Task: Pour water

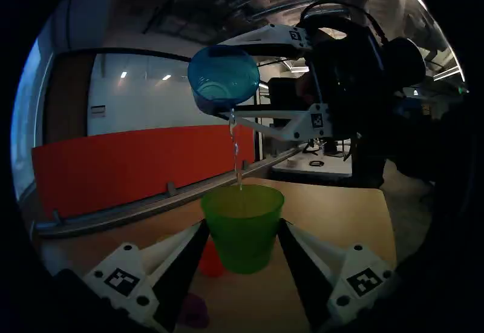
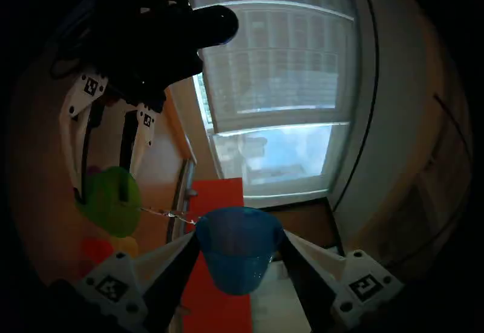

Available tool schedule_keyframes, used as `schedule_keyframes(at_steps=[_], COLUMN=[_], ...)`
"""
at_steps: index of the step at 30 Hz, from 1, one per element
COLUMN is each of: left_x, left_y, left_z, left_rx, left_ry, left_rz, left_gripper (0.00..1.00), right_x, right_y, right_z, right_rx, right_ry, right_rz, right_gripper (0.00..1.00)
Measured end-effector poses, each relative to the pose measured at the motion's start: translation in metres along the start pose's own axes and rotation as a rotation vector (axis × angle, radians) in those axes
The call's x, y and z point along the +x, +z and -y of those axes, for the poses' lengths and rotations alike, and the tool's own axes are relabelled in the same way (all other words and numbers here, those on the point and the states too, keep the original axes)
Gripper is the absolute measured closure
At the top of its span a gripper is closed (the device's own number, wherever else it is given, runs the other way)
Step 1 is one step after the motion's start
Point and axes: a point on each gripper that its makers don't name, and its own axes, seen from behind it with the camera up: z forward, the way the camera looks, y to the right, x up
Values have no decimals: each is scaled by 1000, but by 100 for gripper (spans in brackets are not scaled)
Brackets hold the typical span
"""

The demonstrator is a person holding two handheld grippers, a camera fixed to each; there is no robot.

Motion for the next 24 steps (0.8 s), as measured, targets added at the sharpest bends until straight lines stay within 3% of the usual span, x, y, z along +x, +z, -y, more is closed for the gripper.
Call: schedule_keyframes(at_steps=[24], left_x=[1], left_y=[-2], left_z=[1], left_rx=[-1], left_ry=[-4], left_rz=[-6], left_gripper=[18], right_x=[10], right_y=[1], right_z=[-4], right_rx=[-13], right_ry=[-108], right_rz=[0], right_gripper=[10])
